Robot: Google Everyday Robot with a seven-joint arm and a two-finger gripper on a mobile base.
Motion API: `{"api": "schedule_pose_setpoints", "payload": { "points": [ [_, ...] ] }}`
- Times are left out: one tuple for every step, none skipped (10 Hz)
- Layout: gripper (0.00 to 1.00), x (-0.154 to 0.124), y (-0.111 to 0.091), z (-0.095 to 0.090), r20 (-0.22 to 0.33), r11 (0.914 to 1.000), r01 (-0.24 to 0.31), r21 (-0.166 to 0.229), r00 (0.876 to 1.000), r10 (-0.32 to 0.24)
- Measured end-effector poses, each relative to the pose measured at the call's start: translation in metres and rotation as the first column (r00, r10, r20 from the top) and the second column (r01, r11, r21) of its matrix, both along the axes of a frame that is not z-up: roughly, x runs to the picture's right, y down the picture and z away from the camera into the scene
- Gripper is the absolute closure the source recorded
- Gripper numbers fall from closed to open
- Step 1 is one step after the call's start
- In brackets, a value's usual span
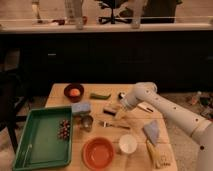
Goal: Place eraser in red bowl
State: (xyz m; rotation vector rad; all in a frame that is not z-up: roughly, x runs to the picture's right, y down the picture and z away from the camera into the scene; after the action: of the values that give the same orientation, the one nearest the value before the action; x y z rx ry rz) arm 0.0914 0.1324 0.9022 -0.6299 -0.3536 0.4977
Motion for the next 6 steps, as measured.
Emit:
{"api": "schedule_pose_setpoints", "payload": {
  "points": [
    [0.20, 0.000, 0.002, 0.004, -0.005, 0.9998, -0.013, -0.013, 1.000, 0.013],
    [0.20, 0.000, 0.005, 0.008, -0.009, 0.9994, -0.023, -0.026, 1.000, 0.023],
    [0.20, 0.000, 0.008, 0.011, -0.012, 0.9989, -0.030, -0.035, 0.999, 0.030],
    [0.22, 0.002, 0.010, 0.013, -0.021, 0.9984, -0.038, -0.043, 0.999, 0.037],
    [0.23, 0.004, 0.012, 0.014, -0.028, 0.9982, -0.039, -0.046, 0.999, 0.038],
    [0.23, 0.004, 0.012, 0.014, -0.028, 0.9982, -0.039, -0.046, 0.999, 0.038]
  ]
}}
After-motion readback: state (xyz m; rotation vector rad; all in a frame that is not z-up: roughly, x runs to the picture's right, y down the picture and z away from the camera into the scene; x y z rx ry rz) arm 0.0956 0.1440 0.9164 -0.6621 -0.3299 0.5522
